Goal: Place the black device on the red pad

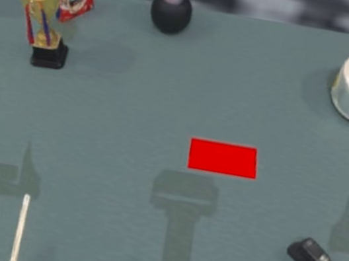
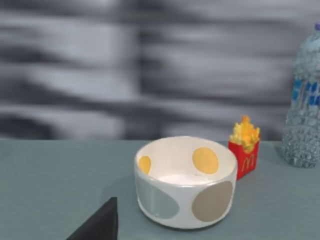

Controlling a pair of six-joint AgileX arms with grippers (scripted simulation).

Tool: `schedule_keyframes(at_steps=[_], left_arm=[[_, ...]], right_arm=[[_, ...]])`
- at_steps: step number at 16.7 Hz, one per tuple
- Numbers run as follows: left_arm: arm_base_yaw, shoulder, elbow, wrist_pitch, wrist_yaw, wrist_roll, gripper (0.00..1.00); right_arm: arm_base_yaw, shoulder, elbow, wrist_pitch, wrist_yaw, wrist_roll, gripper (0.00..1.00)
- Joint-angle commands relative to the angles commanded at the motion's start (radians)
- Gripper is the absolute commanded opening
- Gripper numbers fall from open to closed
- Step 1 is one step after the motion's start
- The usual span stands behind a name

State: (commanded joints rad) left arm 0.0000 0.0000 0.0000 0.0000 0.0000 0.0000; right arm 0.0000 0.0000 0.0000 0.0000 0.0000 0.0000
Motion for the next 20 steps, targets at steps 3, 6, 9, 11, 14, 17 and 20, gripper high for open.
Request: schedule_keyframes(at_steps=[3,6,9,11,14,17,20], left_arm=[[0.000,0.000,0.000,0.000,0.000,0.000,1.00],[0.000,0.000,0.000,0.000,0.000,0.000,1.00],[0.000,0.000,0.000,0.000,0.000,0.000,1.00],[0.000,0.000,0.000,0.000,0.000,0.000,1.00],[0.000,0.000,0.000,0.000,0.000,0.000,1.00],[0.000,0.000,0.000,0.000,0.000,0.000,1.00],[0.000,0.000,0.000,0.000,0.000,0.000,1.00]], right_arm=[[0.005,0.011,0.009,-0.010,-0.001,-0.004,1.00],[0.039,0.107,0.087,-0.092,-0.002,-0.036,1.00],[0.096,0.297,0.228,-0.226,-0.001,-0.089,1.00],[0.141,0.469,0.346,-0.332,0.000,-0.131,1.00],[0.216,0.763,0.539,-0.501,0.000,-0.199,1.00],[0.291,1.061,0.730,-0.669,0.000,-0.267,1.00],[0.359,1.325,0.901,-0.823,0.000,-0.330,1.00]])
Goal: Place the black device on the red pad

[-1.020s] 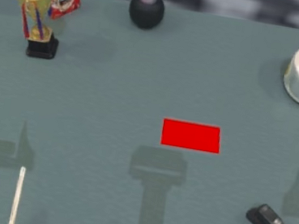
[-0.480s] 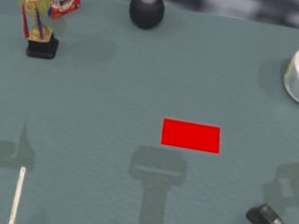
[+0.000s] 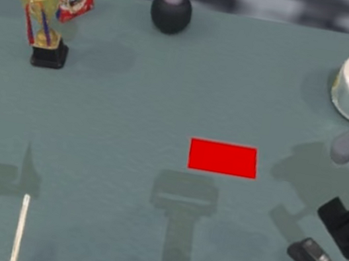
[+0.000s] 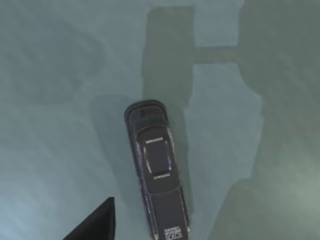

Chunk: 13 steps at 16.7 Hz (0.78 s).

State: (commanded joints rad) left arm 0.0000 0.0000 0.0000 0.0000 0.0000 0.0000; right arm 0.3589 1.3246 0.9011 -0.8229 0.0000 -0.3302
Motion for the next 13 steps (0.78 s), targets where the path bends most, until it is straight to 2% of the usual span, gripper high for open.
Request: schedule_keyframes(at_steps=[6,13], left_arm=[[0.000,0.000,0.000,0.000,0.000,0.000,1.00],[0.000,0.000,0.000,0.000,0.000,0.000,1.00]], right_arm=[[0.090,0.317,0.228,-0.206,0.000,-0.084,1.00],[0.096,0.346,0.252,-0.227,0.001,-0.092,1.00]])
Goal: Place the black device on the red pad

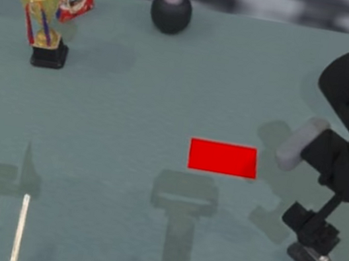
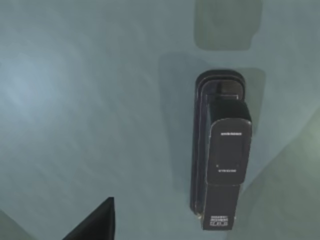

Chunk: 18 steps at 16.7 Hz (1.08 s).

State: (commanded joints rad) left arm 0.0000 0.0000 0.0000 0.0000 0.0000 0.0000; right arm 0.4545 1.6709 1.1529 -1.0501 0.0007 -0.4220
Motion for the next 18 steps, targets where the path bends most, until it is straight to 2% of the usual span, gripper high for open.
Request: schedule_keyframes(at_steps=[4,11,16,18], left_arm=[[0.000,0.000,0.000,0.000,0.000,0.000,1.00],[0.000,0.000,0.000,0.000,0.000,0.000,1.00],[0.000,0.000,0.000,0.000,0.000,0.000,1.00],[0.000,0.000,0.000,0.000,0.000,0.000,1.00]], right_arm=[[0.004,0.034,-0.044,0.071,0.000,-0.001,1.00],[0.007,0.175,-0.207,0.384,0.000,0.004,1.00],[0.008,0.187,-0.220,0.404,0.001,0.004,1.00],[0.008,0.187,-0.220,0.404,0.001,0.004,0.85]])
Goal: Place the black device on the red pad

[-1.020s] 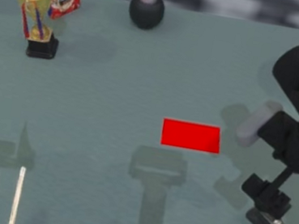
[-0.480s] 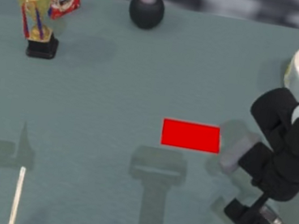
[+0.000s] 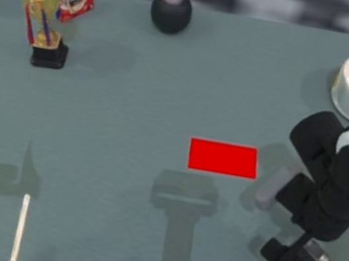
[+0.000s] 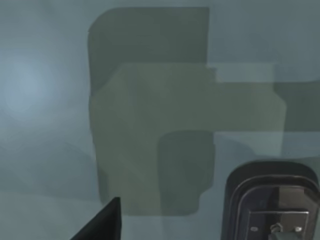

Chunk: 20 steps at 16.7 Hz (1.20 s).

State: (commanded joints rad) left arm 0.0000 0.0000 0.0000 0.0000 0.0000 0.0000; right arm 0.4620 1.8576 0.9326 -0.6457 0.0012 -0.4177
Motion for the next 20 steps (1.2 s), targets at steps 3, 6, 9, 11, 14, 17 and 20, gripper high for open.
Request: schedule_keyframes(at_steps=[3,6,9,11,14,17,20], left_arm=[[0.000,0.000,0.000,0.000,0.000,0.000,1.00],[0.000,0.000,0.000,0.000,0.000,0.000,1.00],[0.000,0.000,0.000,0.000,0.000,0.000,1.00],[0.000,0.000,0.000,0.000,0.000,0.000,1.00],[0.000,0.000,0.000,0.000,0.000,0.000,1.00],[0.000,0.000,0.000,0.000,0.000,0.000,1.00],[0.000,0.000,0.000,0.000,0.000,0.000,1.00]], right_arm=[[0.000,0.000,0.000,0.000,0.000,0.000,0.62],[0.000,0.000,0.000,0.000,0.000,0.000,0.40],[0.000,0.000,0.000,0.000,0.000,0.000,0.17],[0.000,0.000,0.000,0.000,0.000,0.000,0.02],[0.000,0.000,0.000,0.000,0.000,0.000,0.00],[0.000,0.000,0.000,0.000,0.000,0.000,0.00],[-0.002,-0.005,0.000,0.000,0.001,0.000,0.00]])
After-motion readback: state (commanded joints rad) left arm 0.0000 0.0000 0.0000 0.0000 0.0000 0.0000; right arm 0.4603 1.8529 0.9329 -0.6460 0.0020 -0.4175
